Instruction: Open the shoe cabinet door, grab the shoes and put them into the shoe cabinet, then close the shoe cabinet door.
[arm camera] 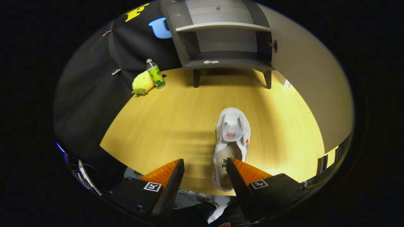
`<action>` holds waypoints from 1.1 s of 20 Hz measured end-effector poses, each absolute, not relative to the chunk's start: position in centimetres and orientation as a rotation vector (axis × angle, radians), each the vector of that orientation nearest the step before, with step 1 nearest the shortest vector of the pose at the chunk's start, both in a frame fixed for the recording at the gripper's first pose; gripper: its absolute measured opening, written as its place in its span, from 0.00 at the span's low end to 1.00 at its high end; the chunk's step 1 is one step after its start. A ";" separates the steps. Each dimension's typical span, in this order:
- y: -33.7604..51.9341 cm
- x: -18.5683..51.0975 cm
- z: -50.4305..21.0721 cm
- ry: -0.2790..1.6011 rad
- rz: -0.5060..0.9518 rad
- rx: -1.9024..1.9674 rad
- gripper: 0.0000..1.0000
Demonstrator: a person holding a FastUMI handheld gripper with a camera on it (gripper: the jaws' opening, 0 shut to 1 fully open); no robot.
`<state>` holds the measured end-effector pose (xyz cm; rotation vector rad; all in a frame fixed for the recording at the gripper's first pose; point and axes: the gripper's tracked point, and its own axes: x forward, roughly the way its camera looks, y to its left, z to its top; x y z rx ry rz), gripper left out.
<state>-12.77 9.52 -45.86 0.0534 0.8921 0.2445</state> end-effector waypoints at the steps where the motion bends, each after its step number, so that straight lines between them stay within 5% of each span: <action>1: 9.3 -12.1 -47.0 0.884 0.222 0.051 0.80; 6: 9.8 -8.1 -49.8 0.762 0.151 0.043 0.64; 10: 9.6 -5.0 -51.0 0.672 0.102 0.014 0.63; 13: 8.0 -2.8 -50.8 0.606 0.025 0.009 0.41; 17: 8.7 -1.5 -50.6 0.612 0.093 0.044 0.09; 22: 7.6 -1.3 -48.0 0.614 0.120 0.057 0.06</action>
